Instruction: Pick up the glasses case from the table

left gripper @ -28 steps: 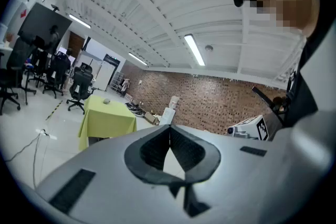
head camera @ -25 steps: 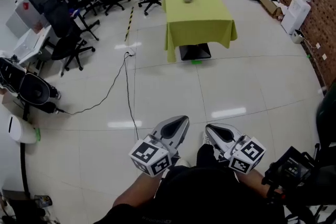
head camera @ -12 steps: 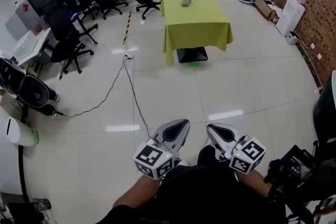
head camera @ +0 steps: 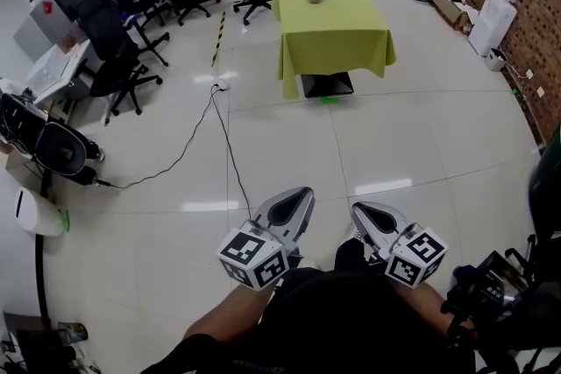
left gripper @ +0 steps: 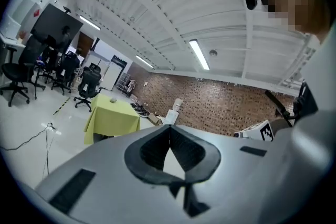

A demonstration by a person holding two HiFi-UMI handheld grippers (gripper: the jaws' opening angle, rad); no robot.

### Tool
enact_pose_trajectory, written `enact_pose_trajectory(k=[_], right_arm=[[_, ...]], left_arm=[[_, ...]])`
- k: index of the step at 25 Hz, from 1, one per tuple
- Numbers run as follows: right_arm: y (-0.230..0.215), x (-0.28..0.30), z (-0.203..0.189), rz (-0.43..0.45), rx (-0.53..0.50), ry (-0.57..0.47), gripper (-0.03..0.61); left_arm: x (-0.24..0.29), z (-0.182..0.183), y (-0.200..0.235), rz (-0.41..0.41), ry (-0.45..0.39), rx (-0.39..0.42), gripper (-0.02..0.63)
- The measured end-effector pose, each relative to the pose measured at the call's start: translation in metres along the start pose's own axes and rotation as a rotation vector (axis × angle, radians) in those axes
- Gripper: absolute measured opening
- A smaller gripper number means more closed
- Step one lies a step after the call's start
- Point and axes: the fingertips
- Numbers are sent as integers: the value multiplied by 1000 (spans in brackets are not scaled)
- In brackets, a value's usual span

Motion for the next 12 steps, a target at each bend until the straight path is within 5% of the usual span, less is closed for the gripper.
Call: enact_pose_trajectory(k=[12], right_arm=[[-13,-3,6,-46,-79,-31,2]], left_arm=[[28,-5,-22,-79,49,161,8]])
Point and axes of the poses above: the fingertips, and each gripper's own axes: x forward along the fingers, y to its left, z out of its top, and after that the axes turned 3 degrees about -z, right-handed
